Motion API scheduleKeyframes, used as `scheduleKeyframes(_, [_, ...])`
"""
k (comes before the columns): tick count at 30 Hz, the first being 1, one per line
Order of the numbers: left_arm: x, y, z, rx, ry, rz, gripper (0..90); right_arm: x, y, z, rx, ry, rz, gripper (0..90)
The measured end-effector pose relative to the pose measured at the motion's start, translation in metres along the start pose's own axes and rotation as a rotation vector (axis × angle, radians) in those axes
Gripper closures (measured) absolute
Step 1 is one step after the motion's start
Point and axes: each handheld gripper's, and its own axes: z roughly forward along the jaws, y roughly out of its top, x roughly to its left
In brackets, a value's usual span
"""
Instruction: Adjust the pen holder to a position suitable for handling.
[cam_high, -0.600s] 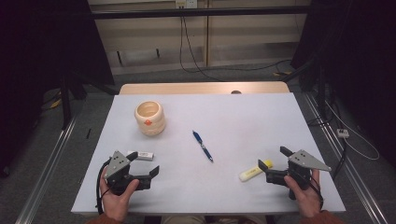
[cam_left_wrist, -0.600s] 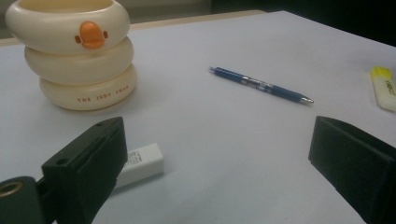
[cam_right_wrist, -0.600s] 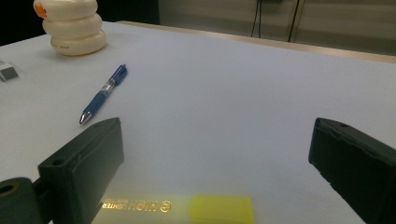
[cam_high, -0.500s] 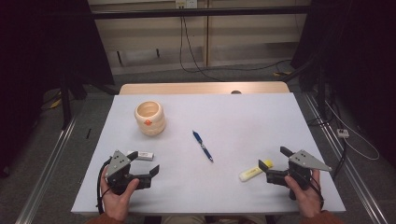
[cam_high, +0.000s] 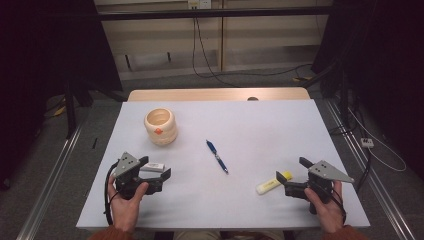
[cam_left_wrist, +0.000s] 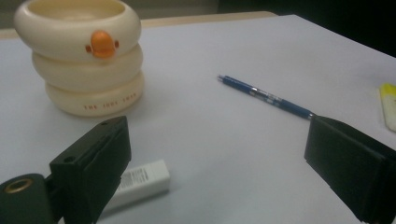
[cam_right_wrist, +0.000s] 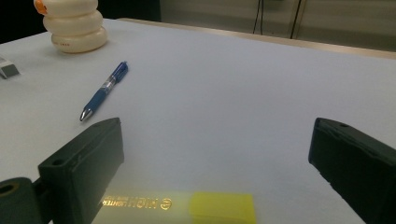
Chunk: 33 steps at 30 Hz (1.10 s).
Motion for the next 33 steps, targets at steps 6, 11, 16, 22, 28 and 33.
scheduleKeyframes(6, [0.010,0.014,0.007,0.013,-0.003,0.026,7.0,0.000,0.000,0.000,0.004,0.000,-0.007,3.3])
scheduleKeyframes(11, [0.018,0.027,0.016,0.020,-0.062,-0.002,7.1,0.000,0.001,0.001,0.005,0.000,0.001,3.2])
scheduleKeyframes(16, [0.029,0.037,0.027,0.023,-0.059,0.022,9.8,0.001,0.001,0.001,0.007,0.008,-0.006,3.1])
scheduleKeyframes(22, [0.050,0.047,0.038,0.047,-0.055,0.007,9.8,0.002,0.001,0.002,0.013,0.015,-0.009,3.0])
scheduleKeyframes(28, [0.068,0.065,0.044,0.052,-0.061,-0.016,11.8,0.002,0.001,0.003,0.016,0.012,-0.005,3.0])
scheduleKeyframes(33, [0.083,0.080,0.051,0.055,-0.024,-0.027,10.0,0.003,0.001,0.004,0.016,0.011,-0.010,3.0])
